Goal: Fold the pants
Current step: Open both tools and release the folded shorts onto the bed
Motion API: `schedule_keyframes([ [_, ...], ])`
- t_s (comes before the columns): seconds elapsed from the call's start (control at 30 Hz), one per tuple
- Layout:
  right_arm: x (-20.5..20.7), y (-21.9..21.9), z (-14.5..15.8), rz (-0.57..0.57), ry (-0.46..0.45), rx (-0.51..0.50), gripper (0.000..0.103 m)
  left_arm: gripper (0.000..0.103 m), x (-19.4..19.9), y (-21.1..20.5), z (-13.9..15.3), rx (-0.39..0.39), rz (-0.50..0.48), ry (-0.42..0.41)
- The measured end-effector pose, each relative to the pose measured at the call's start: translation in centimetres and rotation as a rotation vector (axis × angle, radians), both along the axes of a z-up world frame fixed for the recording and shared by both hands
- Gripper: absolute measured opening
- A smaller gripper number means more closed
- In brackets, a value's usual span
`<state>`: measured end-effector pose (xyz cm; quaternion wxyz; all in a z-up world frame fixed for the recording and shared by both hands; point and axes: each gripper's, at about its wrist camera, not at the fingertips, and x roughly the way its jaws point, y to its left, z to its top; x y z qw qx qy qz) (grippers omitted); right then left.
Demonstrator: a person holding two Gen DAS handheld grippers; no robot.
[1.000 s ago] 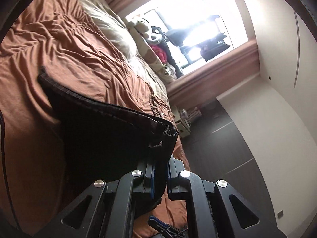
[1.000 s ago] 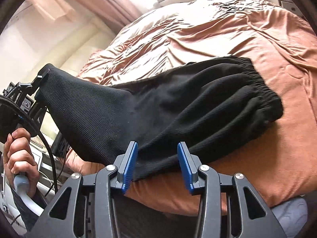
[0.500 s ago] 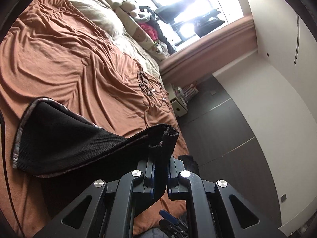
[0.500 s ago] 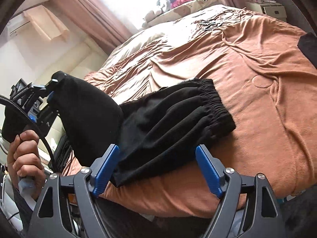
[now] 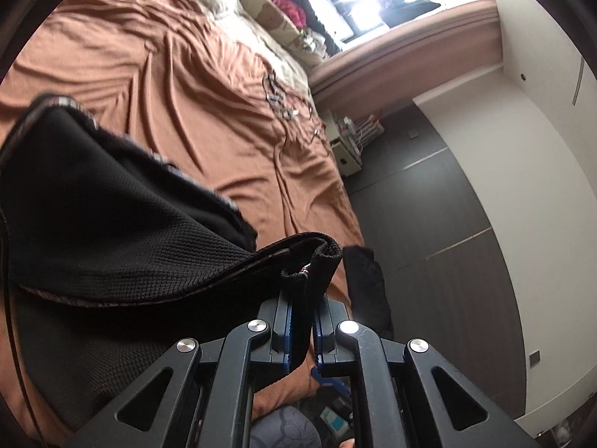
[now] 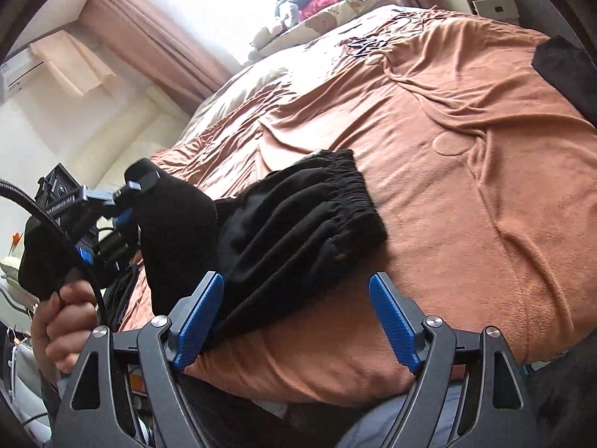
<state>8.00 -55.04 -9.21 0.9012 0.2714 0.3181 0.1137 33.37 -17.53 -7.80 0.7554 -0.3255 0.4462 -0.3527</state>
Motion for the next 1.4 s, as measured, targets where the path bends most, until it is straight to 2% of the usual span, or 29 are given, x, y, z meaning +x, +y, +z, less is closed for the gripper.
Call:
schedule_keyframes([
  [0.17,-0.2,-1.4,-0.7,-0.026,0.042,-0.005,0.08,0.009,-0.7,-1.9,-3.1,0.004,-0.04,0.066],
  [0.27,-0.4,-2.2,-1.0,-0.047,0.068,0.005,0.08,0.012,-0.7,-3.2,-4.6,0.067,-0.081,0.113],
  [0.33,-0.5,-2.4,-1.0,-0.053,0.073,0.011,0.08,0.026,-0.6,-3.6,-5.4,0.088,-0.11,0.142],
  [0.4,-0.4,-2.3,-0.9,-0.051,0.072,0.01,0.08,0.058,-0.7,-3.1,-5.2,0.081,-0.109,0.136],
  [0.47,-0.3,-2.1,-0.8,-0.046,0.072,0.011,0.08,0.073,-0.9,-2.1,-4.8,0.087,-0.085,0.115],
  [0.5,-0.3,-1.9,-0.7,-0.043,0.073,0.012,0.08,0.076,-1.0,-1.3,-4.5,0.08,-0.071,0.107],
  [0.63,0.5,-1.1,-0.8,-0.029,0.075,0.001,0.08,0.077,-0.5,1.9,-4.0,0.07,-0.012,0.105],
  [0.93,2.0,1.6,-0.8,0.022,0.08,-0.044,0.08,0.079,0.5,8.3,-4.2,0.118,0.111,0.13],
  [1.23,3.8,3.7,-1.2,0.036,0.123,-0.142,0.079,0.079,0.8,12.7,-7.8,0.138,0.18,0.242],
  [1.4,4.6,4.4,-1.4,0.038,0.141,-0.164,0.073,0.079,1.3,13.3,-9.5,0.147,0.194,0.282],
])
